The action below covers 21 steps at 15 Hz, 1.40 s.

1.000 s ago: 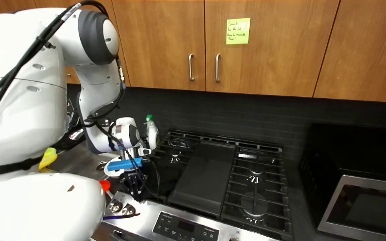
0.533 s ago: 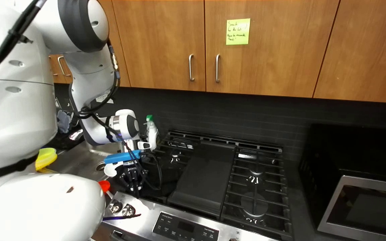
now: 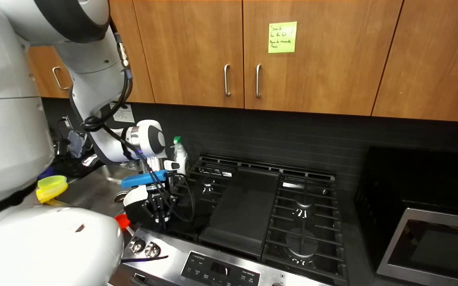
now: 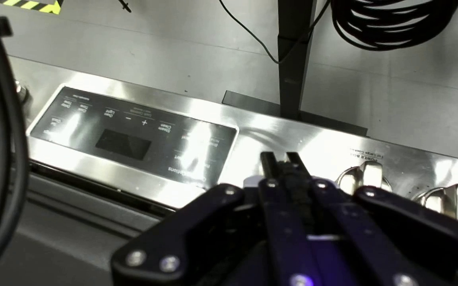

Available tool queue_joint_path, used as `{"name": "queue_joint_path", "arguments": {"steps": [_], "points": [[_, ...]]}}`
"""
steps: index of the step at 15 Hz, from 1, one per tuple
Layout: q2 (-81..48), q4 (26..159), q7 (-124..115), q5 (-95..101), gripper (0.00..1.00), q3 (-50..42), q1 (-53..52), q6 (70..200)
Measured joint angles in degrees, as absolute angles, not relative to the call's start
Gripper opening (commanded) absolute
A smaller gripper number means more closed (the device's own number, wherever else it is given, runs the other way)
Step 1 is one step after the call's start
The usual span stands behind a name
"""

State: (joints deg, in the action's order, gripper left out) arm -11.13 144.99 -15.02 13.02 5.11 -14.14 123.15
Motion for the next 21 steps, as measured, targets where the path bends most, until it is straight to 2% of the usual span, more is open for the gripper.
{"name": "queue_joint_path", "arguments": {"steps": [4,12,21], "points": [[-7.0,147.1,-14.9,13.2,0.02,5.3,-13.1,120.3],[5.8,149.2,-15.1,13.5,0.02,6.7,-12.2,104.8],[23.8,150.9,-15.0,14.5,0.02,6.1,-5.7,96.3]]}}
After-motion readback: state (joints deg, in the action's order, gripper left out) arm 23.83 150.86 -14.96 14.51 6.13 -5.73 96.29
